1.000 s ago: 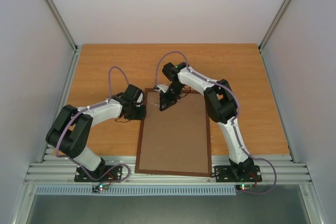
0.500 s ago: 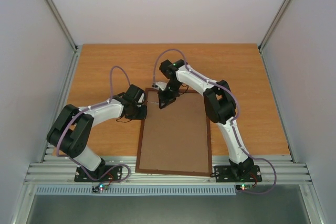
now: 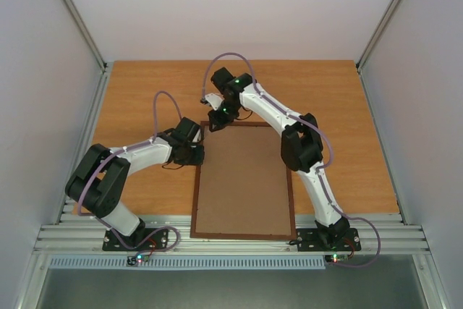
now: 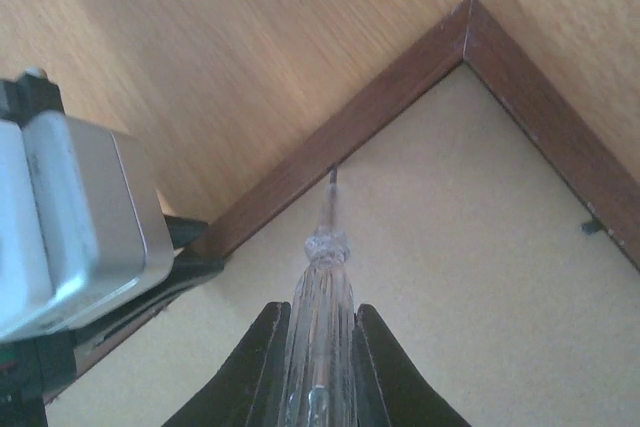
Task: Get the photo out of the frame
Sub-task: Release the photo frame item from the photo frame.
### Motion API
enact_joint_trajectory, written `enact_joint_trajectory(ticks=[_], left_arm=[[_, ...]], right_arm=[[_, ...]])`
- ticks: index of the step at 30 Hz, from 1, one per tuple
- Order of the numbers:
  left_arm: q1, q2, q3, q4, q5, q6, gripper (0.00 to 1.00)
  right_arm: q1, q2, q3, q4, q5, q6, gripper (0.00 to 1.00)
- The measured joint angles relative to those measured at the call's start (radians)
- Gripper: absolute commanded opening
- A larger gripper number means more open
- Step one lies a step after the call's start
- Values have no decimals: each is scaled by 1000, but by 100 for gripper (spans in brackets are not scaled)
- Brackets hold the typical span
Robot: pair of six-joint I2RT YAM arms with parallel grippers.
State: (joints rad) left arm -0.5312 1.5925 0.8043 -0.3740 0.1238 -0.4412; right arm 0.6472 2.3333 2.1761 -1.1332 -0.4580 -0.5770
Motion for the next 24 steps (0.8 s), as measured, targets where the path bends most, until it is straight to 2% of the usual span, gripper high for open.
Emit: enact_joint_trajectory(ticks=[19,24], left_arm=[[-1,-2,0,-2,-2,-3,1],[-7,-2,0,-3,-8,-11,2]], right_arm=[[39,11,31,100,85,27,1],[50,-46,-63,155,120,26,1]])
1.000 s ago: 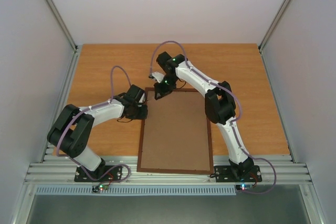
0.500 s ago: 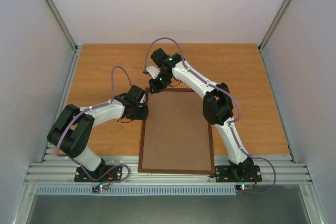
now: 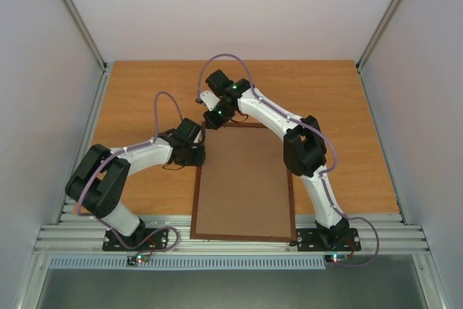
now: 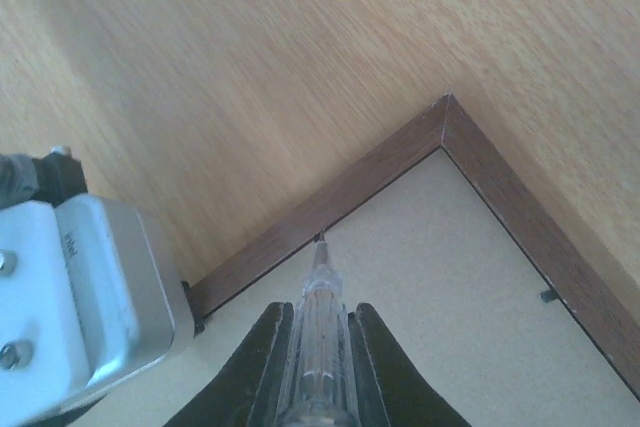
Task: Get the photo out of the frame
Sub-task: Release the photo frame item from the photo frame, then move the photo frame to the center of the board.
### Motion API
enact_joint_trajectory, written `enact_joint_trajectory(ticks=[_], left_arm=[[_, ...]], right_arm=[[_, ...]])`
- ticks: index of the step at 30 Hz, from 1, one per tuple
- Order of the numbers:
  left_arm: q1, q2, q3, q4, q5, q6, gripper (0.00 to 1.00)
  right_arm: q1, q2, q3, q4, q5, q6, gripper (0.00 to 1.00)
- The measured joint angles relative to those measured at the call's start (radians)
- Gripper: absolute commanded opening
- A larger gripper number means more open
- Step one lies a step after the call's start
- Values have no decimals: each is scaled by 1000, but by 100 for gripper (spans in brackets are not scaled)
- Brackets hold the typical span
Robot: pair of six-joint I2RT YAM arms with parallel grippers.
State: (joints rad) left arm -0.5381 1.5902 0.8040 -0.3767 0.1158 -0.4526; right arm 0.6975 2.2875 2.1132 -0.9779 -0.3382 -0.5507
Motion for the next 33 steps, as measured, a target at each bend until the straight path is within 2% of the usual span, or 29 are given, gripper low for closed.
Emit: enact_joint_trajectory(ticks=[6,13,16,18,23,28,33], left_arm=[[-18,-4,-5,17,-3,-10,7],[-23,-23,-24,25,-16,-19,25],[-34,-54,-42,10,-6,-23,34],[-47,-88,-52,-11,0,-28,39],[-55,-248,-76,-60,-3,-65,52],[-52,-427,-114,-92,-38,-113,63],[-50,-506,-151,-124,-63,-143,71]], right_arm=[[9,-179,-199,115,-29,12,1],[-47,-451,-426,224,-11,32,1],[-105,-594,-632,273,31,66,1],[-158,-632,-693,290,42,81,1],[-311,-828,-978,351,98,160,1],[-460,-1022,-1165,427,114,247,1],[-525,-1183,-1295,491,148,322,1]])
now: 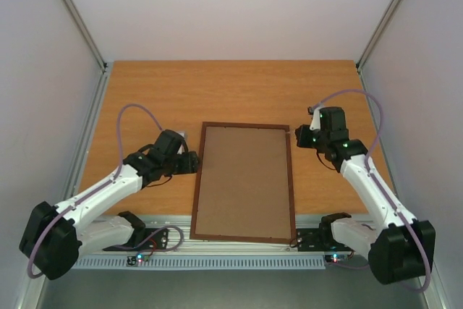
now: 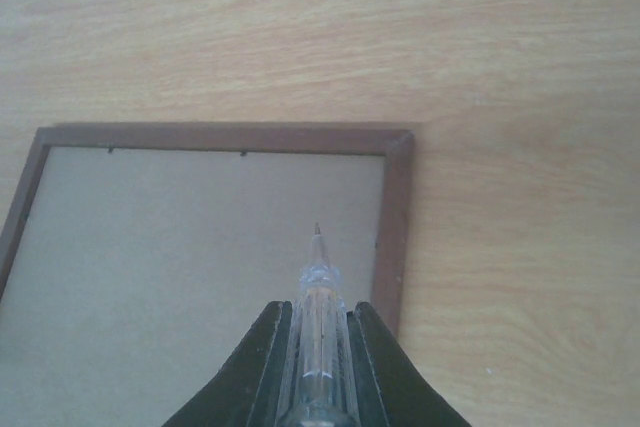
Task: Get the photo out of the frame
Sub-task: Move the photo frame to the center of the board.
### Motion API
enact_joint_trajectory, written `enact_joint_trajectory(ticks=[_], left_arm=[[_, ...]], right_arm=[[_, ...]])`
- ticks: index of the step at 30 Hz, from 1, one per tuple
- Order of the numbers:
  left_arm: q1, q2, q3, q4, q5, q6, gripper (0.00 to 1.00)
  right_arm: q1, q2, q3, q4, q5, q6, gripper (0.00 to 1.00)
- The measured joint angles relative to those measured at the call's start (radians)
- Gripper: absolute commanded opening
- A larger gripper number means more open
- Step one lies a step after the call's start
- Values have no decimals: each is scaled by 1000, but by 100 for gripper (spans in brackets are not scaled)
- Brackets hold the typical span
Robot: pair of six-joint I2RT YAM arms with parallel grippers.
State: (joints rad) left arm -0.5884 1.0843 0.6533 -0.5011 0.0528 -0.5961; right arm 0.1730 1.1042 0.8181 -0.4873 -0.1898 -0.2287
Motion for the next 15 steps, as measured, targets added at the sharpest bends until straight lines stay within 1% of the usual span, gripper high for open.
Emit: enact_joint_trajectory(ticks=[4,6,11,15], left_arm=[[5,4,-28,-13,-6,-13,73],[7,35,-28,-16,-6,-13,73],[11,193,20,-16,-1,2,72],[15,328,111,-15,-1,29,65]], right_arm=[[-13,-103,-88,29,35,42,1],[-16,-159,-129,36,47,55,1],[-17,-297,-216,73,54,67,1],[-17,-358,-253,103,48,67,1]])
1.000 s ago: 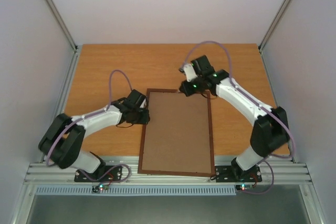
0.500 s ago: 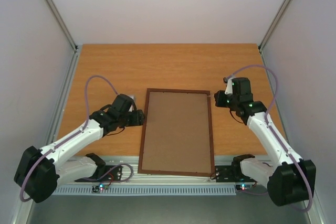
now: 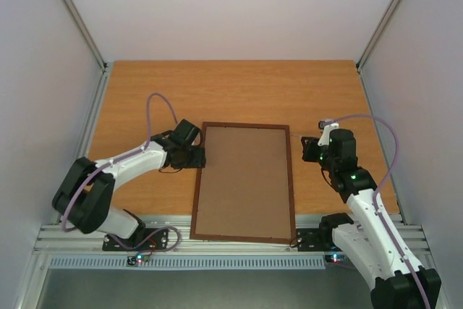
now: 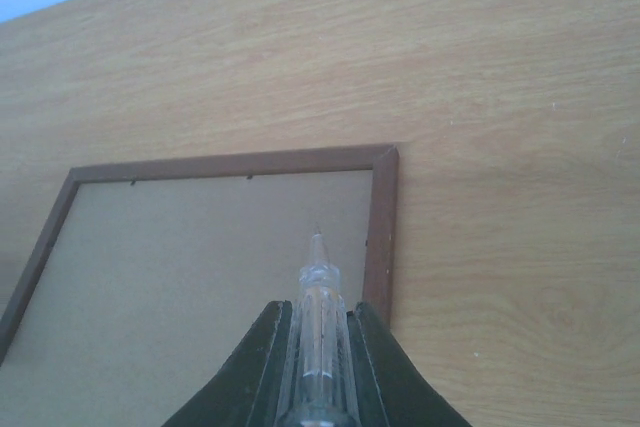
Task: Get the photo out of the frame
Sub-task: Move the photo frame to the center of the board.
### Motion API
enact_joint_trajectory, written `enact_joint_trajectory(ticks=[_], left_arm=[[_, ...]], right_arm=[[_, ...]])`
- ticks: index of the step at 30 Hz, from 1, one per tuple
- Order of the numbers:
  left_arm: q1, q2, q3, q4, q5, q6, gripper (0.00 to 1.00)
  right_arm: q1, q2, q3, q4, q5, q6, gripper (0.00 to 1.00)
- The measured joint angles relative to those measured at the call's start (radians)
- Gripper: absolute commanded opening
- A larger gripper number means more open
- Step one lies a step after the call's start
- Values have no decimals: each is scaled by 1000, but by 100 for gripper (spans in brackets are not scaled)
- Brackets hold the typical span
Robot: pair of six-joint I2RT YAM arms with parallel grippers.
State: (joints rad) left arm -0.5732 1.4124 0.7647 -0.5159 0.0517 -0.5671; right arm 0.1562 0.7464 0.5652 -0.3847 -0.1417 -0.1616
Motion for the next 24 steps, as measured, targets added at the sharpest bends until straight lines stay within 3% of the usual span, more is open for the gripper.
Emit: enact_joint_trajectory(ticks=[13,24], left_arm=[[18,272,198,-5,-8,65,35],[44,297,217,-6,-11,60,4]], right_arm=[[0,-33,-47,44,-41,0,1],[0,-50,-51,48,-58,0,1]])
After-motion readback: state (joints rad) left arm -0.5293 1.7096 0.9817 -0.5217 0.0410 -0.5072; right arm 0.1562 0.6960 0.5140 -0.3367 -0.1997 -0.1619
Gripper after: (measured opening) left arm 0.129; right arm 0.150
